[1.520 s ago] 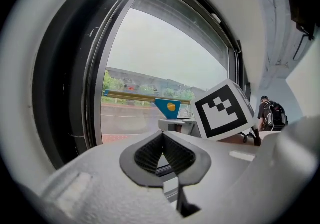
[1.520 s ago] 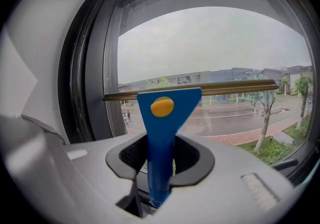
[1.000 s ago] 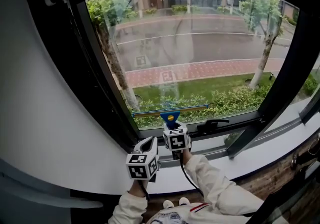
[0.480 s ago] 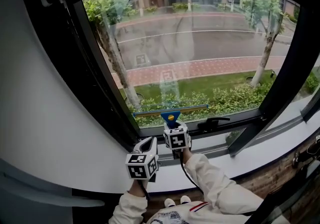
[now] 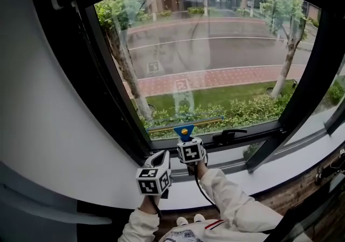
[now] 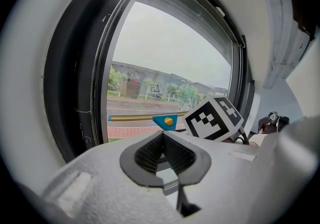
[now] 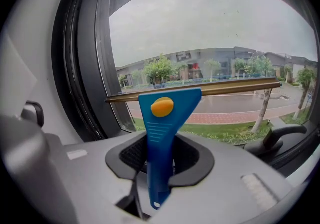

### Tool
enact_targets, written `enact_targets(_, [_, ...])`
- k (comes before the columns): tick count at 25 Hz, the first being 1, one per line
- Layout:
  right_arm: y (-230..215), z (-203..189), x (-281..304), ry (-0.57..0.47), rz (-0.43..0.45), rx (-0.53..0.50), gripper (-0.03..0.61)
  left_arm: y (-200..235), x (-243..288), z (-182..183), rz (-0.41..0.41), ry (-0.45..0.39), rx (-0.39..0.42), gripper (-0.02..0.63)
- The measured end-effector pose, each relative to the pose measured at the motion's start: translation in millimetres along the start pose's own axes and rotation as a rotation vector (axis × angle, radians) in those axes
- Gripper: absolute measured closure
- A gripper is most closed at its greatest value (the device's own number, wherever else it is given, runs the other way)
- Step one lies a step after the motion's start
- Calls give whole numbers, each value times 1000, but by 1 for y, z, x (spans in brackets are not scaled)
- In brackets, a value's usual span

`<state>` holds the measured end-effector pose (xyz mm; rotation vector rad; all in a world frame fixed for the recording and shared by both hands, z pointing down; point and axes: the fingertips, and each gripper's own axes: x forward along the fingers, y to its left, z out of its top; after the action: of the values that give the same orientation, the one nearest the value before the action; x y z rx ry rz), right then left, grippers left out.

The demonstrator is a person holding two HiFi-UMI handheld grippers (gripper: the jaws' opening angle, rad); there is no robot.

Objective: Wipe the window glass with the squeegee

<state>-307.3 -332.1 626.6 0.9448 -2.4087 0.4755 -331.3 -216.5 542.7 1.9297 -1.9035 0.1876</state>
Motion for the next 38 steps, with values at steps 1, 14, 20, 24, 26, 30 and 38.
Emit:
enact_targets(1, [0,-2,0,6,-2,-2,451,0,0,-1,0,0,-2,612])
enact_targets(14, [0,-25,-28,-64,25,19,460,-6,-19,-23,43,10,-16,612])
enact_targets(20, [-26,-28,-88,-178,26,77,462,-22,-35,-43,50,-6,27,612])
enact_targets(24, [-42,-57,-152,-211,-14,127,463,-43,-64,-55,11,-32,81,612])
enact_targets(26, [-38,-76,-186,-228,-19,131,463,-51,-87,-60,-4,-64,111,612])
enact_targets(30, [-9,-119,-253,-249,-31,133,465,-60,-149,-72,-21,-122,157,612])
enact_targets(38, [87,-177,-360,-321,-47,97,465,-74,-282,-134,-40,-174,120,612])
